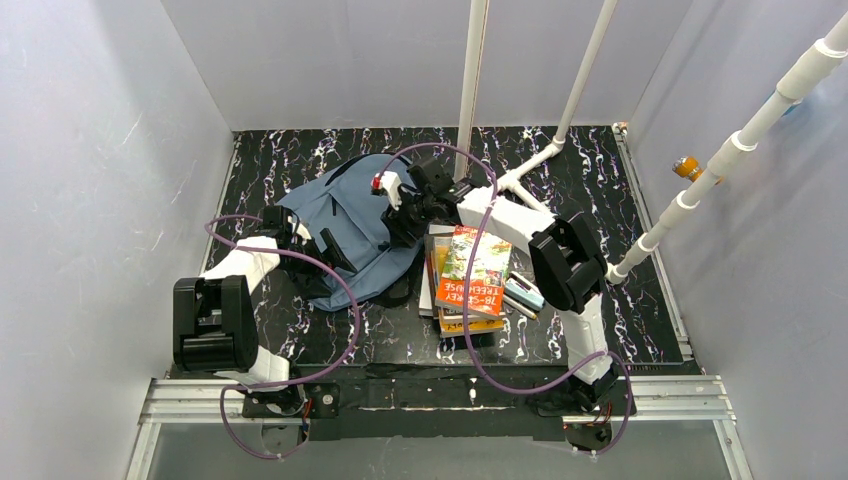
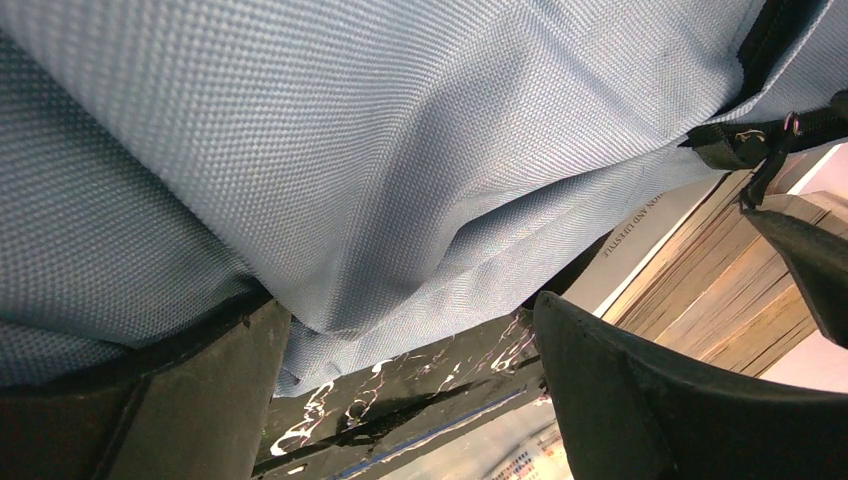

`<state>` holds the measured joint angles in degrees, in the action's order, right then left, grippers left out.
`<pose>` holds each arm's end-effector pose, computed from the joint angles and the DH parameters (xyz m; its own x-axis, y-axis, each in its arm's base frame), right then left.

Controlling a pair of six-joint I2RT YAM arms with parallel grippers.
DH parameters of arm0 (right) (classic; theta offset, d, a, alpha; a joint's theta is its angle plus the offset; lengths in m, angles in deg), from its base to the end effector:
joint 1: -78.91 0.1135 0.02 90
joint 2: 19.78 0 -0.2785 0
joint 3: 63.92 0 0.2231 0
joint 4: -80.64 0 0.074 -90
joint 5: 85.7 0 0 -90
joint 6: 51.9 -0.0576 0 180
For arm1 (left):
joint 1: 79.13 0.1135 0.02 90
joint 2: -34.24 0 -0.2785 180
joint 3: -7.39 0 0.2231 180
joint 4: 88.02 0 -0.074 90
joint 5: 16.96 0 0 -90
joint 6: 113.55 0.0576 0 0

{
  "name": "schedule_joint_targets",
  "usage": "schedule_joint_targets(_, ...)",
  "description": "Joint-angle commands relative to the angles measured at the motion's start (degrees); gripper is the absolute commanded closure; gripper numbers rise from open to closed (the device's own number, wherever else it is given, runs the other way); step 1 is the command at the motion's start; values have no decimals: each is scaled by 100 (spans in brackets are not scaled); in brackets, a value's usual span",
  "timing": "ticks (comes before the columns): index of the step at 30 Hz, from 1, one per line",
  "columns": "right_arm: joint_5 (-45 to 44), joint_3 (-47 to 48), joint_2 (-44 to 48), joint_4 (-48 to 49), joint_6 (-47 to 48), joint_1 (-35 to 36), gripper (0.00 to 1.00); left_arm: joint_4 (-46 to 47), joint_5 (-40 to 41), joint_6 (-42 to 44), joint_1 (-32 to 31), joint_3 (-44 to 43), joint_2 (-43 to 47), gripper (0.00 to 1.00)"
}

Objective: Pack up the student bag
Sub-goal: Unzip the student bag at the center of the board.

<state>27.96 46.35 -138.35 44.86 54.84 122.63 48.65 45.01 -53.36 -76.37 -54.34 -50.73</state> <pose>0.3201 0.3381 0.2377 -0.2391 -0.5937 -0.7683 -0.9505 0.3046 0.0604 0.2512 -0.0150 0.1883 -0.8669 -0.4811 -0.1307 -0.3305 0.7509 -0.5718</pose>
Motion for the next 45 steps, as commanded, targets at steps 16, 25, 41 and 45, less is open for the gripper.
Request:
schedule_joint_targets(16,461,267,-266,466,-961,51,99,-615,-497,118,-36,-315,937,3)
schedule_joint_targets(25,1223,-810,326,2309,-3236,41,99,-174,-550,-655,-935,-254,1290,12)
schedule_joint_targets(41,1651,-2390,480,5894,-5942,120,97,673,-1121,-1296,-540,-811,1057,51)
schedule_joint_targets(45,1642,-2391,465,5894,-5927,154,96,689,-1120,-1224,-540,-918,692,51)
